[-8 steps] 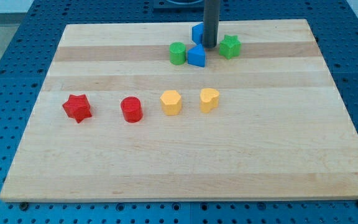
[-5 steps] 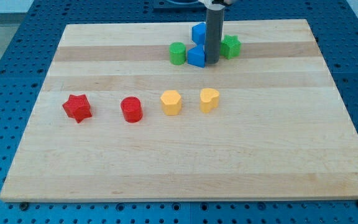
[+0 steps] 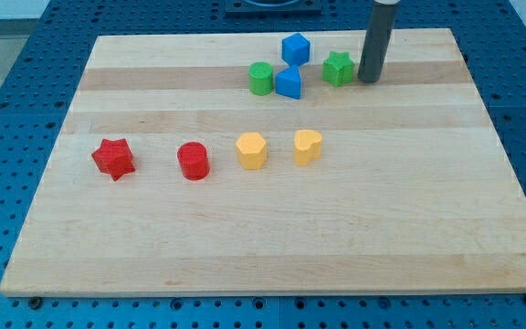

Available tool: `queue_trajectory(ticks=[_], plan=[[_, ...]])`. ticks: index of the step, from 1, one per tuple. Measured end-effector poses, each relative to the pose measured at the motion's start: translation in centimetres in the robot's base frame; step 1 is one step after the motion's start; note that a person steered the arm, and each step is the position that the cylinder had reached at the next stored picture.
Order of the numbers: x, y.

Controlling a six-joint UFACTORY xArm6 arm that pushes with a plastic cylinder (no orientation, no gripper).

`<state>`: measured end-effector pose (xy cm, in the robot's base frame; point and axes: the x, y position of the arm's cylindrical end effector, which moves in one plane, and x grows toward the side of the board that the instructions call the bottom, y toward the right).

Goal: Slide the green star up a bit

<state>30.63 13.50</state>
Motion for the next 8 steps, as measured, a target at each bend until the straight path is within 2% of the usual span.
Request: queue_trajectory(ticks=[2,6,8], plan=[[0.6,-1.2],[0.2,-7.5],[-3.1,-6.6]])
